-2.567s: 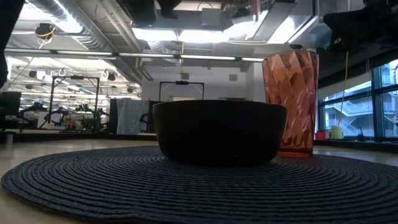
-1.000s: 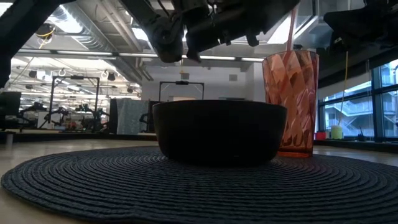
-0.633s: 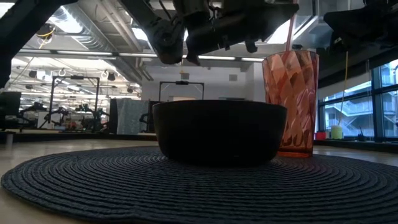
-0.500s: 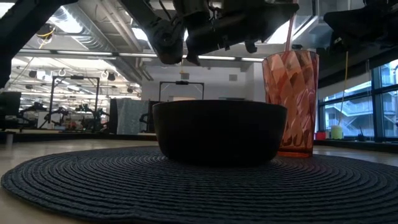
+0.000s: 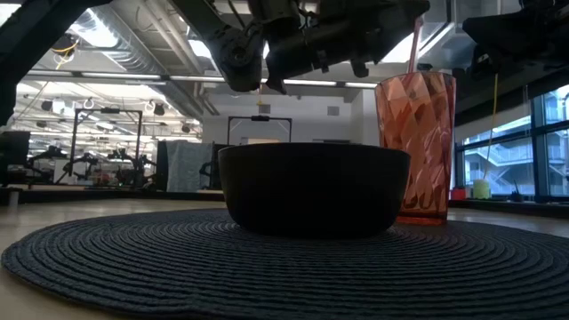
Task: Pick & Place Utensil
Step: Put the orange drinking straw into the orange cup, then put the pink fork into the black bowl
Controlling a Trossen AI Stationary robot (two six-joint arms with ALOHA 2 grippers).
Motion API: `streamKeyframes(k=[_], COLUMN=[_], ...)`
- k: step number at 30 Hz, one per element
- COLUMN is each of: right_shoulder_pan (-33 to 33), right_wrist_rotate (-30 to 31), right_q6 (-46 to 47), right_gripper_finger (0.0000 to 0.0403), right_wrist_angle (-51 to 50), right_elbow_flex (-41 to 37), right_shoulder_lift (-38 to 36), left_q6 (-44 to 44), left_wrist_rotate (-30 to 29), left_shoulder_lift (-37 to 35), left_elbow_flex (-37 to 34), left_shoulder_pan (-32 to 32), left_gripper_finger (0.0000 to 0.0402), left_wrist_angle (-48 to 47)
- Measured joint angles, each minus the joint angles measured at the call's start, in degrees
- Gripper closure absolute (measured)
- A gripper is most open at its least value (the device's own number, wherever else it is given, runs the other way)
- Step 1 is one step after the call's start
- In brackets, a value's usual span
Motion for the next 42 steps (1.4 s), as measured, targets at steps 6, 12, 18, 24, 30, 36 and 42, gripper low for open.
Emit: streamKeyframes(k=[6, 12, 18, 24, 30, 36, 42], right_shoulder_pan=[0.0, 0.0, 0.0, 0.0, 0.0, 0.0, 0.0], right_wrist_rotate=[0.0, 0.0, 0.0, 0.0, 0.0, 0.0, -0.1], right_q6=[0.1, 0.1, 0.1, 0.0, 0.0, 0.1, 0.3], right_gripper_finger=[0.0391, 0.0391, 0.0391, 0.0391, 0.0391, 0.0391, 0.0391], right_wrist_angle=[0.0, 0.0, 0.0, 0.0, 0.0, -0.7, -1.1], right_elbow_flex=[0.0, 0.0, 0.0, 0.0, 0.0, 0.0, 0.0], right_shoulder_lift=[0.0, 0.0, 0.0, 0.0, 0.0, 0.0, 0.0], left_q6=[0.5, 0.6, 3.3, 13.3, 16.0, 21.3, 25.8], left_wrist_rotate=[2.6, 3.2, 6.9, 4.0, 2.0, -1.0, -6.8], left_shoulder_lift=[0.0, 0.0, -2.3, -3.0, -3.1, -6.7, -17.8], left_elbow_flex=[0.0, 0.0, 0.4, 3.4, 7.4, 9.8, 10.0], left_shoulder_pan=[0.0, 0.0, 0.3, -0.6, -1.0, -1.4, -2.4], left_gripper_finger=[0.0205, 0.0178, 0.0176, 0.0184, 0.0185, 0.0184, 0.0190], left_wrist_angle=[-1.2, -2.7, -14.7, -28.0, -35.2, -45.0, -58.7])
